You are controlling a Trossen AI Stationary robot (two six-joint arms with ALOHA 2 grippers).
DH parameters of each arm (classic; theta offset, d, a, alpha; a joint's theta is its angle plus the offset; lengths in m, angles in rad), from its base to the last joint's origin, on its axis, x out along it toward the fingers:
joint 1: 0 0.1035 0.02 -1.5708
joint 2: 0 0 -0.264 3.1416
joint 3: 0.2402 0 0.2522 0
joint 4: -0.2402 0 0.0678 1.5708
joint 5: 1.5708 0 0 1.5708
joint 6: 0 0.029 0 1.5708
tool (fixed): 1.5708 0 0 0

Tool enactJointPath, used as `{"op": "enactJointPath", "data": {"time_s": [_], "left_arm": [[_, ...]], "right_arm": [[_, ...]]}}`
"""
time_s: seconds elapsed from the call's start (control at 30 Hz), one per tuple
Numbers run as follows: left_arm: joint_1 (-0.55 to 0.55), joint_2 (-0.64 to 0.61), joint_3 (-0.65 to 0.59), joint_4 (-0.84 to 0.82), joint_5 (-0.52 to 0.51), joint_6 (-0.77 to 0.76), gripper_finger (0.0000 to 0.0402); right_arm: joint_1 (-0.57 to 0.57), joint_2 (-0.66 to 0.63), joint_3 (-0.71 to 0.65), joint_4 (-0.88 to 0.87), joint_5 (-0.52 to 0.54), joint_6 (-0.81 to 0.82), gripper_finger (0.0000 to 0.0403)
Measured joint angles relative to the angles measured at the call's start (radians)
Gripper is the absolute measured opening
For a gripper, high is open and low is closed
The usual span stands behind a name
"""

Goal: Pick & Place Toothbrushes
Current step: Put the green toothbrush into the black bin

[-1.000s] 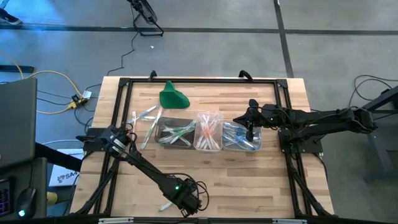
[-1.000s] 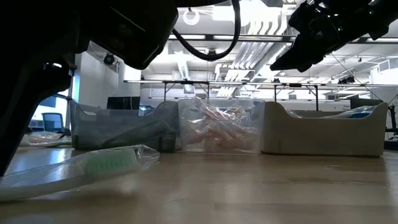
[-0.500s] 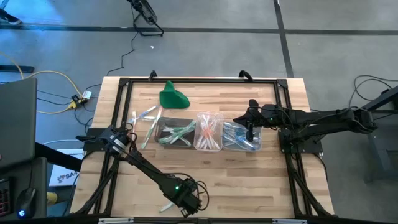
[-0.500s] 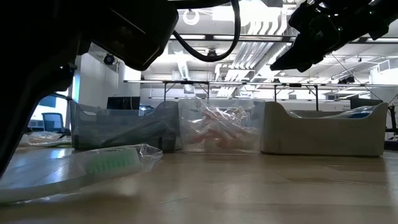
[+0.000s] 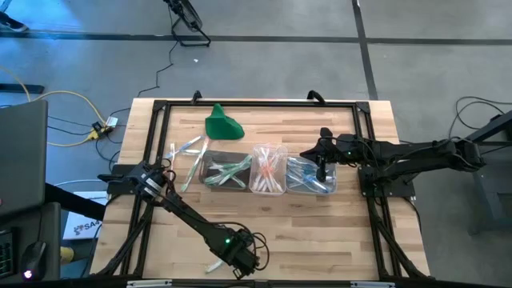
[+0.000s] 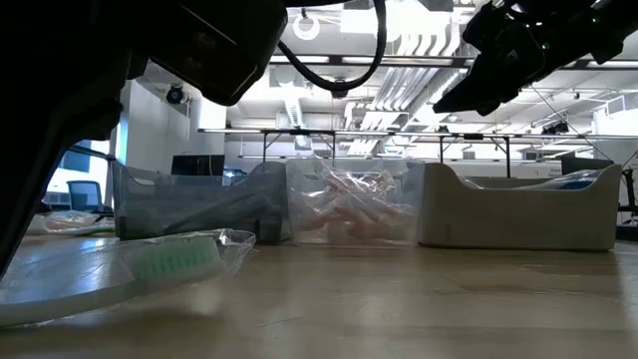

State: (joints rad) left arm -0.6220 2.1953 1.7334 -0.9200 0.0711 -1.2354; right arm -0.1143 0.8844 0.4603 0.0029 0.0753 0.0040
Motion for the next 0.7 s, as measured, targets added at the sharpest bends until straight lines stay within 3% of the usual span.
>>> {"op": "enactJointPath", "data": {"time_s": [0.43, 0.7], "left_arm": [[0.000, -0.112, -0.004, -0.171, -0.098, 0.027, 0.0001], [0.000, -0.226, -0.003, -0.271, -0.291, 0.034, 0.0001]], "right_arm": [[0.000, 0.000, 0.000, -0.013, -0.001, 0.000, 0.0003], [0.000, 0.000, 0.000, -0.015, 0.000, 0.000, 0.0003]]}}
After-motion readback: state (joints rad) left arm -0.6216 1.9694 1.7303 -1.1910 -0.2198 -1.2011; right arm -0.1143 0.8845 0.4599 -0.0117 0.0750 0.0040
